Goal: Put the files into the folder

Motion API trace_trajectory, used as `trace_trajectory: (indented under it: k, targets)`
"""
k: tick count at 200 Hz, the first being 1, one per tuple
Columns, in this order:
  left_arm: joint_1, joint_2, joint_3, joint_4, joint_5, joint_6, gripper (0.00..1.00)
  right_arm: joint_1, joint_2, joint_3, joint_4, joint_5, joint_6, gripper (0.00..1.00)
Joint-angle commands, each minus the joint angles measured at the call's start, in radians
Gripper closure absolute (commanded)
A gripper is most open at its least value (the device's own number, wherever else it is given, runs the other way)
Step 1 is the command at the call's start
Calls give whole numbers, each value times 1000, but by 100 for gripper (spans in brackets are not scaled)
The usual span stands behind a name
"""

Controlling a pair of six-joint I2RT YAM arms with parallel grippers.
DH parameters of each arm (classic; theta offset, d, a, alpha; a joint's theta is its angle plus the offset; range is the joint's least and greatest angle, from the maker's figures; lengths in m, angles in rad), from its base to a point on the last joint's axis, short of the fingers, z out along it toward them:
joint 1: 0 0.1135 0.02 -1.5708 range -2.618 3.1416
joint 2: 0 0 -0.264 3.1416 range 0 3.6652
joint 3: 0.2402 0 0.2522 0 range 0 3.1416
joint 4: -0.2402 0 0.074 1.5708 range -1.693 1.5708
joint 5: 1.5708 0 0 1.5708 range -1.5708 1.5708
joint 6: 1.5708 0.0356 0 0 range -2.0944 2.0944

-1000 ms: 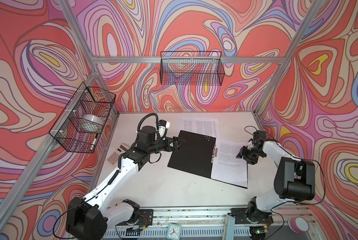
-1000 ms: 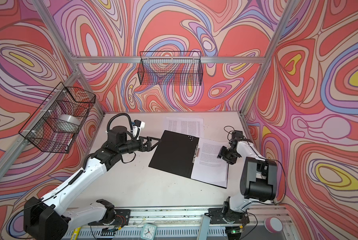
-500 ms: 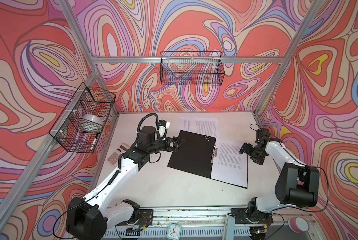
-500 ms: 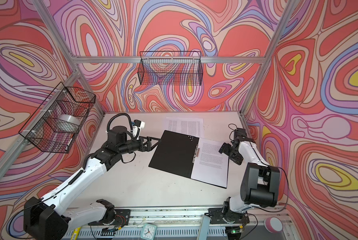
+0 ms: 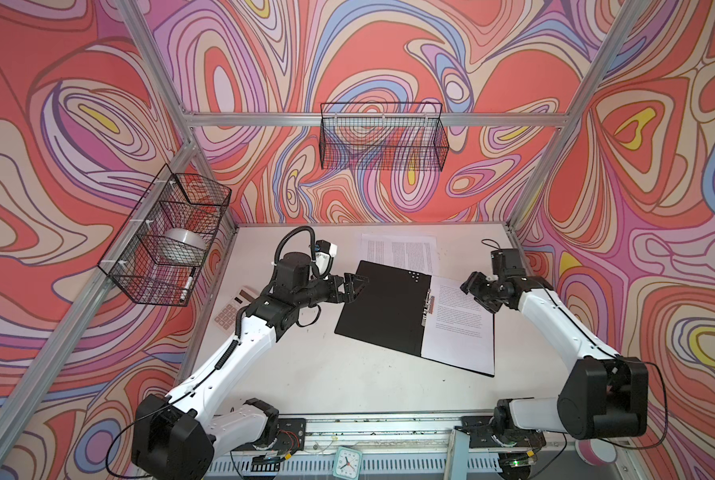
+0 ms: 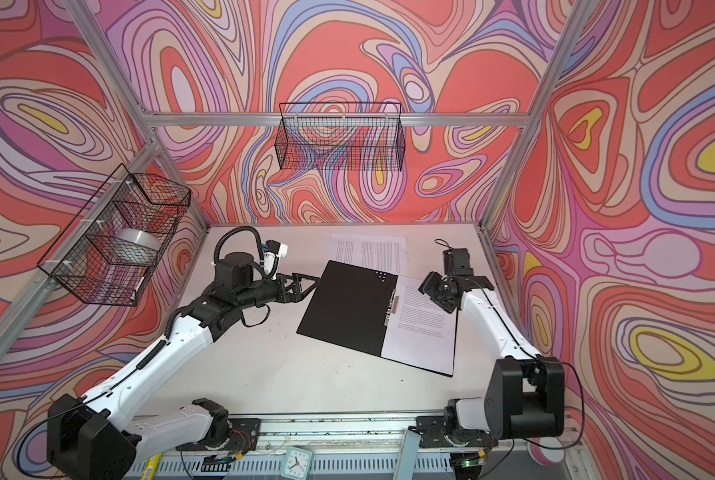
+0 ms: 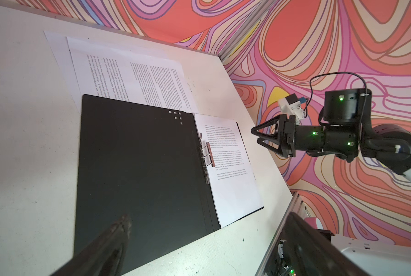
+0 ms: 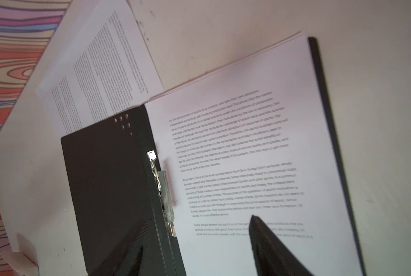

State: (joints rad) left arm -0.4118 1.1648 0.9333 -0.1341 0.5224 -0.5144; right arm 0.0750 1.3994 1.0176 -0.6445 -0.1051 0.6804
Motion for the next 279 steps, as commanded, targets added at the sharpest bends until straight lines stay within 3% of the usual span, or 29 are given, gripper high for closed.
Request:
trace_trajectory:
  k: [1,44,99,232,279]
  targets:
    - [7,-13,6,14,7,-8,0,110,99,35,40,99,98,46]
    - [6,27,35,2,96,-52,0,223,255,115,57,122,89,59]
    - [7,136,76,49,334,-149,0,227,321,124,55,102,79,76]
    - [7,125,69,38,305,-129,0,233,405,125,68,42,53,77]
    - [6,124,69,36,301,-126,0,234,410,126,67,38,44,83]
